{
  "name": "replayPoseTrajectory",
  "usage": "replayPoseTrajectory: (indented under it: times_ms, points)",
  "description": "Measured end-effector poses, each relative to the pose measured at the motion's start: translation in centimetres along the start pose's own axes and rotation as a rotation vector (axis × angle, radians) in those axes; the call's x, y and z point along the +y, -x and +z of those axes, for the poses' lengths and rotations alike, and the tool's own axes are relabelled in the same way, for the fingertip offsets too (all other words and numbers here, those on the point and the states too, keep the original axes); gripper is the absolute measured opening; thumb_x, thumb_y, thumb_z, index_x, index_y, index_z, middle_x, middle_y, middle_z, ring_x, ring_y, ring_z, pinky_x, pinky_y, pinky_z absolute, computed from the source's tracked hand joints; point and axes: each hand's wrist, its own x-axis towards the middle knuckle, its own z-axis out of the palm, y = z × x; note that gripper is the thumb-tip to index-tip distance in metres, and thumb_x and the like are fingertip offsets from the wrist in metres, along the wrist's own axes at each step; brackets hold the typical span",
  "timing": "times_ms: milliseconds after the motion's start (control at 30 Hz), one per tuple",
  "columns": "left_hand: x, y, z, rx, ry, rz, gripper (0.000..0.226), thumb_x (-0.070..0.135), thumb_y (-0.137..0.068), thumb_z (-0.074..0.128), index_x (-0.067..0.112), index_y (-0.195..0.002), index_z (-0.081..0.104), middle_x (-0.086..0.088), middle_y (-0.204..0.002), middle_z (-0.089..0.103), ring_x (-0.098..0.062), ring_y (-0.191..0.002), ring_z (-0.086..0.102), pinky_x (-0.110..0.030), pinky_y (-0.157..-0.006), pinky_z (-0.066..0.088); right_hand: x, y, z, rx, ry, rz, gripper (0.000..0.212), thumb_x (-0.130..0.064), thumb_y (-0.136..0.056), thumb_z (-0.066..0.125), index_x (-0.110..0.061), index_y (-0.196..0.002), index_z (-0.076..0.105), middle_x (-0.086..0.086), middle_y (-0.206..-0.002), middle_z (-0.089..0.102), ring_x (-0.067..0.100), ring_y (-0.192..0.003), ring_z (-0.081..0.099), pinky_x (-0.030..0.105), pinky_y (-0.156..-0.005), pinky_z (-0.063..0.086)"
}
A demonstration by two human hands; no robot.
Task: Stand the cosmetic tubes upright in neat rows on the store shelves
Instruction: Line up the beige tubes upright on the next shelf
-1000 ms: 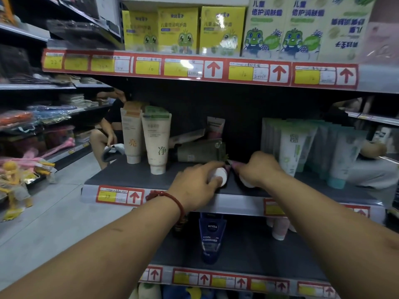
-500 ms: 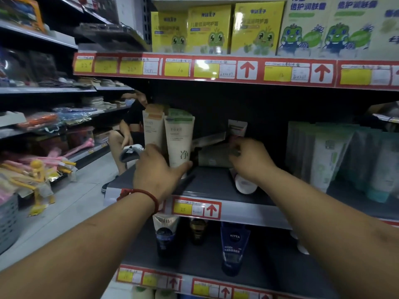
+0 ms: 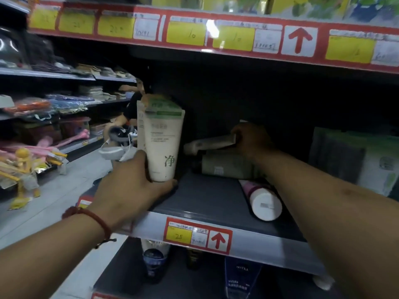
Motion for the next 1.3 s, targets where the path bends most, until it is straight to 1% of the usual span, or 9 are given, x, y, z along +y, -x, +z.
replayPoseTrajectory:
  times_ms: [67,200,300,533,700,867,1033,1200,1300]
  points:
    - [-0.9,-0.5,-0.7,-0.008,0.018,0.012,0.072,0.083,-0.057,0.062,0.039,-0.112,0.049,0.012,-0.106,0.07,-0.017,-0.09,0.066,-0.039,-0.075,0.057,0.1,-0.2,0.3,-0.012,0.035,-0.039,0.029,-0.001,-0.091,0.056,-0.012,-0.113,0.072,0.015,-0.132,0.059,0.03,-0.123,0.054,0.027,-0.099,0.041]
    - [-1.8,-1.1,-0.8,-0.012,0.095,0.033,0.076,0.082,-0.052,0.064,0.041,-0.115,0.051,0.015,-0.109,0.07,-0.013,-0.094,0.067,-0.041,-0.083,0.057,0.7,-0.3,0.8,0.053,0.019,-0.109,0.02,-0.011,-0.095,0.06,-0.011,-0.11,0.073,0.012,-0.126,0.058,0.028,-0.111,0.059,0.023,-0.088,0.041]
    - [-2.5,-1.4,-0.6,-0.01,0.159,0.008,0.077,0.081,-0.051,0.068,0.039,-0.115,0.055,0.016,-0.108,0.07,-0.011,-0.094,0.067,-0.041,-0.084,0.057,0.4,-0.6,0.7,0.119,-0.032,-0.15,0.016,-0.022,-0.092,0.066,-0.015,-0.102,0.075,0.009,-0.122,0.052,0.024,-0.107,0.056,0.025,-0.088,0.04]
    - [-3.0,-2.1,-0.2,0.041,0.219,-0.092,0.05,0.057,-0.064,0.084,0.029,-0.101,0.066,0.011,-0.092,0.071,-0.005,-0.08,0.064,-0.025,-0.062,0.044,-4.9,-4.0,-0.1,0.105,-0.297,-0.213,0.015,-0.02,-0.088,0.071,-0.011,-0.099,0.076,-0.006,-0.099,0.064,0.006,-0.091,0.054,0.016,-0.068,0.035]
    - [-3.1,-1.3,0.1,0.183,0.218,-0.167,0.062,0.074,-0.053,0.067,0.031,-0.097,0.063,0.012,-0.091,0.071,-0.014,-0.081,0.066,-0.038,-0.071,0.055,-8.1,-6.4,1.2,0.097,-0.364,-0.187,0.005,-0.019,-0.086,0.072,-0.015,-0.09,0.071,-0.001,-0.104,0.065,0.011,-0.094,0.057,0.021,-0.072,0.038]
    - [-2.8,-1.2,0.1,0.196,0.198,-0.189,0.058,0.072,-0.057,0.064,0.032,-0.098,0.062,0.012,-0.091,0.071,-0.016,-0.08,0.066,-0.036,-0.069,0.055,-9.6,-7.8,1.5,0.166,-0.323,-0.223,0.003,-0.017,-0.087,0.069,-0.016,-0.089,0.067,0.004,-0.106,0.064,0.018,-0.099,0.059,0.028,-0.076,0.044]
    - [-2.3,-1.0,0.1,0.227,0.198,-0.212,0.048,0.067,-0.061,0.068,0.03,-0.09,0.058,0.015,-0.083,0.067,-0.015,-0.077,0.063,-0.03,-0.06,0.043,-11.2,-8.9,1.5,0.102,-0.286,-0.232,0.012,-0.017,-0.09,0.069,-0.011,-0.1,0.068,0.005,-0.114,0.063,0.017,-0.102,0.058,0.025,-0.077,0.039]
    - [-2.1,-0.9,-0.1,0.217,0.2,-0.198,0.037,0.055,-0.069,0.077,0.031,-0.088,0.057,0.018,-0.078,0.064,-0.001,-0.071,0.058,-0.024,-0.054,0.038,-11.4,-8.9,2.6,0.08,-0.511,-0.005,0.055,-0.013,-0.078,0.081,-0.014,-0.127,0.056,0.009,-0.13,0.057,0.026,-0.119,0.055,0.035,-0.094,0.049]
    - [-2.2,-0.9,0.1,0.217,0.192,-0.197,0.038,0.059,-0.068,0.076,0.031,-0.085,0.056,0.015,-0.08,0.066,-0.006,-0.071,0.061,-0.026,-0.055,0.041,-10.9,-7.5,3.9,0.008,-0.748,0.092,0.06,-0.006,-0.076,0.082,-0.009,-0.13,0.056,0.012,-0.128,0.06,0.028,-0.115,0.059,0.038,-0.091,0.052]
